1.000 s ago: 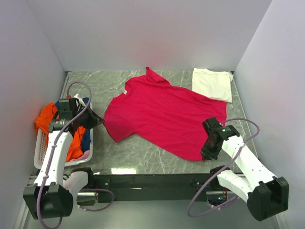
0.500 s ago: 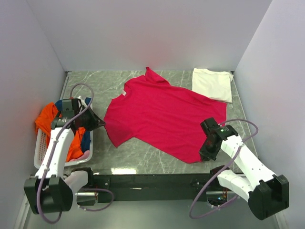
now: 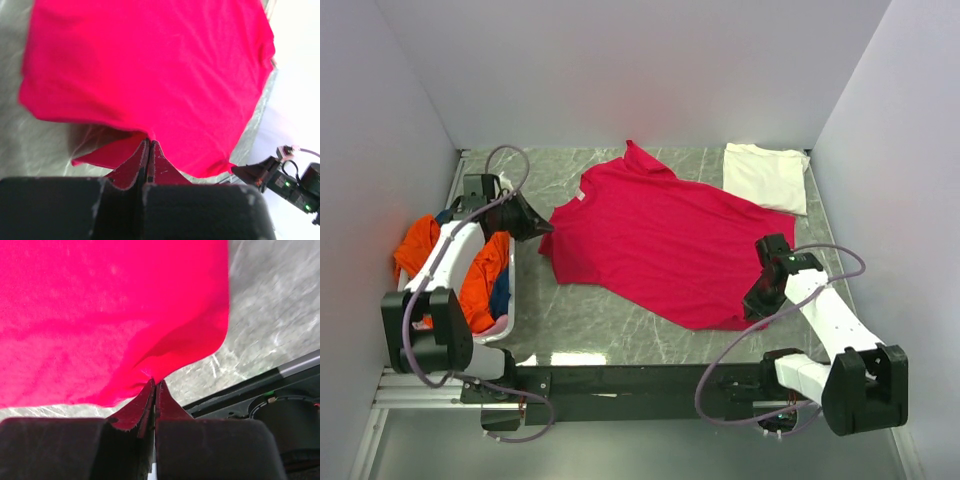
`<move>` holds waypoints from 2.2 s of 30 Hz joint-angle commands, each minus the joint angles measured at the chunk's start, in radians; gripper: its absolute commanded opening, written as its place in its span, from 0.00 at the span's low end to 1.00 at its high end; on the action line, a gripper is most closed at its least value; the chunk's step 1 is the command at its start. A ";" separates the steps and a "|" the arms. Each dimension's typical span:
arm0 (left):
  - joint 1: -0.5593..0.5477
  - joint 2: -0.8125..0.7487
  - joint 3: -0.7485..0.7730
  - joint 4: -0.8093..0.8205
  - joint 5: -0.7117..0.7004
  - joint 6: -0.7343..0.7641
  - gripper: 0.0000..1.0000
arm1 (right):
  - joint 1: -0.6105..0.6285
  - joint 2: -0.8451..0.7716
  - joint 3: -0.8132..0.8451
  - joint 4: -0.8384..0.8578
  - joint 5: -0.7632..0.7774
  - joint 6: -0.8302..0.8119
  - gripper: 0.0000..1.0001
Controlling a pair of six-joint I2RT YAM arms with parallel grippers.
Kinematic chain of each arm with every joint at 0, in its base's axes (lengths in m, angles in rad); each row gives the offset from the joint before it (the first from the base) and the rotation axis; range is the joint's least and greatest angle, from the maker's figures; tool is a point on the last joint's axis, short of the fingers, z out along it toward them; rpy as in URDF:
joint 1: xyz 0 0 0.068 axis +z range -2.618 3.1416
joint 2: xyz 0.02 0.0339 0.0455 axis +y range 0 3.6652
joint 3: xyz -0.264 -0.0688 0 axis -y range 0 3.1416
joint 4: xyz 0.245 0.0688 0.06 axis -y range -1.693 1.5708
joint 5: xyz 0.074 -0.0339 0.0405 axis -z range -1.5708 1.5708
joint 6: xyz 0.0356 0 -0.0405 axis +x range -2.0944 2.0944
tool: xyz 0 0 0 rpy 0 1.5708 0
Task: Fold and stack the t-shirts
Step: Fold the tshirt
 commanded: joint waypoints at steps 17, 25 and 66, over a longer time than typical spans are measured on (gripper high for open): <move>-0.062 0.338 0.404 0.182 0.127 -0.096 0.01 | -0.308 0.054 0.098 0.077 -0.008 -0.172 0.00; -0.086 0.476 0.519 0.190 0.173 -0.110 0.01 | -0.394 0.095 0.129 0.111 0.006 -0.206 0.00; -0.131 0.876 0.944 0.139 0.185 -0.076 0.00 | -0.456 0.410 0.272 0.214 0.041 -0.295 0.00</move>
